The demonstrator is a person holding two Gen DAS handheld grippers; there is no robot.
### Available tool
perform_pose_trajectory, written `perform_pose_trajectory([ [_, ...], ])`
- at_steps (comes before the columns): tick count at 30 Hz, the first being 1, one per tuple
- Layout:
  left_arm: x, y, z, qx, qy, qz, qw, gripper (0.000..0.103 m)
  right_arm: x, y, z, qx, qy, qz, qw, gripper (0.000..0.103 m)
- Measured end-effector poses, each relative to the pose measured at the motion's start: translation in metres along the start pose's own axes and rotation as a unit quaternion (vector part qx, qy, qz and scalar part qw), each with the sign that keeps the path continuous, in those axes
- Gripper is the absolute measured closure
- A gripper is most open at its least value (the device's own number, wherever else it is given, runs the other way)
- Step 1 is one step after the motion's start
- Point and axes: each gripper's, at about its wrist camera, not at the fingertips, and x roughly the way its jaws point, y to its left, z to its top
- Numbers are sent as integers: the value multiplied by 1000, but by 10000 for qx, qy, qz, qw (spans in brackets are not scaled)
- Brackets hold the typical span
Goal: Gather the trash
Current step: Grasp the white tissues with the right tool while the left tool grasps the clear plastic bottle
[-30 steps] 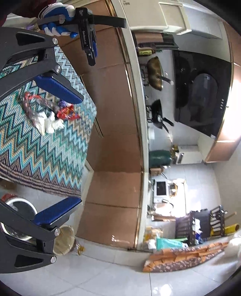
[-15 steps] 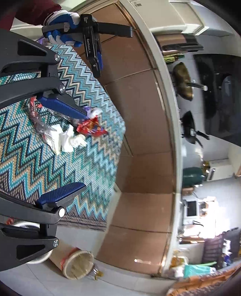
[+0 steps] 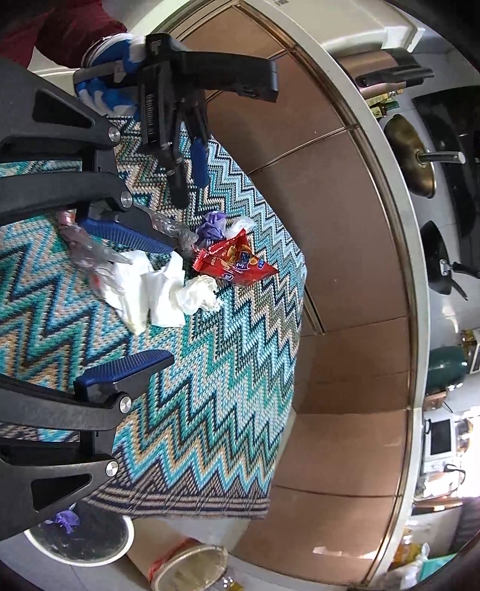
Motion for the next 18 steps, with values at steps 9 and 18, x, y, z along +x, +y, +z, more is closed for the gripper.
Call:
perform_pose_trajectory([
  [9,30,1,1,31,317,-227,9992,54,68,3,21,-227,398,341,9984,55],
  [18,47,3,-1,44,446,-325,9985,66,104,-1,23,-145,642,557,9963,63],
])
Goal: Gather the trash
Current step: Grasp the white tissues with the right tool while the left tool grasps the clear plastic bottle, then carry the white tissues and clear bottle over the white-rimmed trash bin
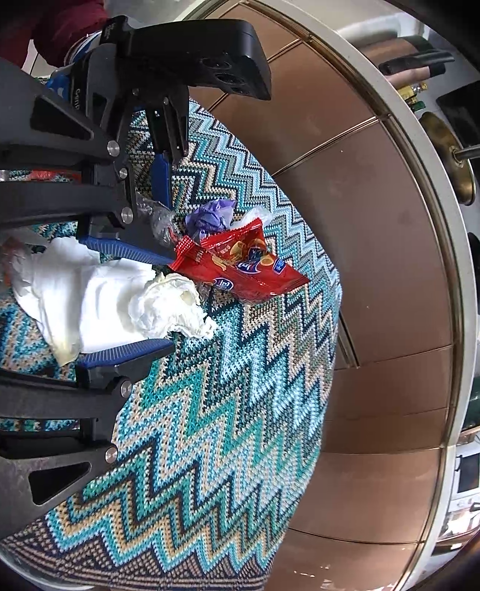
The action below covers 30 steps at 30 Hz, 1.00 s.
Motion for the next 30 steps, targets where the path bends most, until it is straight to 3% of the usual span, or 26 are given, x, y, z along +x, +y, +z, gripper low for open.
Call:
perform_pose_trajectory([
  [10,-9,9,-4,-167,-46,-74,9998,87,3,-2,-1,28,9,-20,10000,87],
  [30,-93,-3,-35,-26,-610,162,9980,88,-99,31,-16,-57,-712,-351,9968,88],
])
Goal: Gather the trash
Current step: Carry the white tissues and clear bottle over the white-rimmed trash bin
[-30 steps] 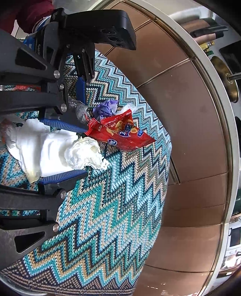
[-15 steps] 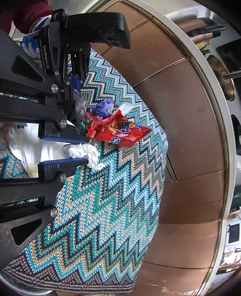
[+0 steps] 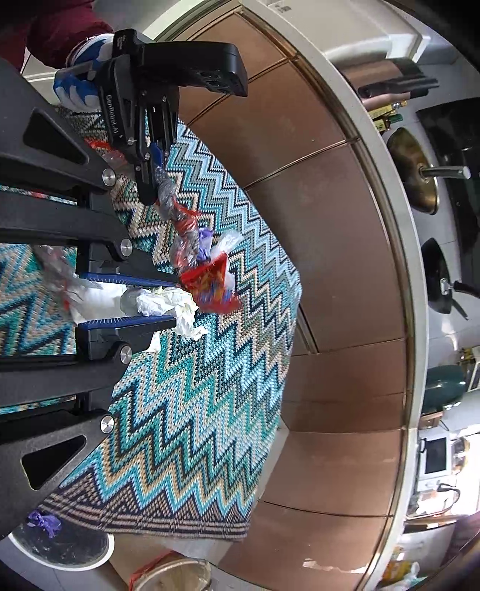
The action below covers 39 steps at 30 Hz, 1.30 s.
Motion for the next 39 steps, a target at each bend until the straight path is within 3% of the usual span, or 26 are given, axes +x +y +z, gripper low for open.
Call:
perform_pose_trajectory([
  [9,-47,-29,-1,219,-395,18,9990,88,-56,12,-12,-29,-385,-100,9992,88],
  [19,-66,-97,0,753,-513,-164,9957,88,-128,1,-38,93,-948,-282,9951,88],
  [30,-29,-215,16,1680,-178,-567,9840,88,-199,-78,-89,789,-1375,-961,9827,88],
  [39,31,-309,48,2349,71,-736,9692,88,-217,-154,-120,1390,-1374,-1514,9690,88],
])
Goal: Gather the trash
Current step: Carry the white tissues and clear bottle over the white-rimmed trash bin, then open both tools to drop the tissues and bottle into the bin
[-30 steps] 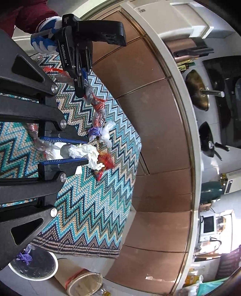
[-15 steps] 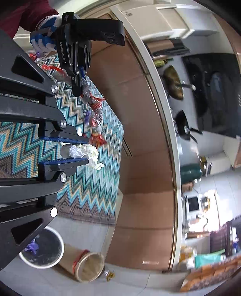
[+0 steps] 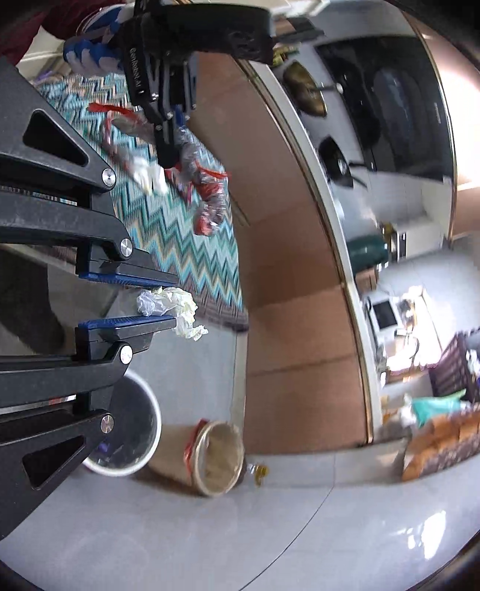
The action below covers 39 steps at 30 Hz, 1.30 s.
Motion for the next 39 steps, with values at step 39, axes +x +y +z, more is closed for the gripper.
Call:
perform_pose_trajectory([
  [39,185,-14,76,-610,640,-588,9943,61,123,-152,-19,914,928,-1409,9814,64],
])
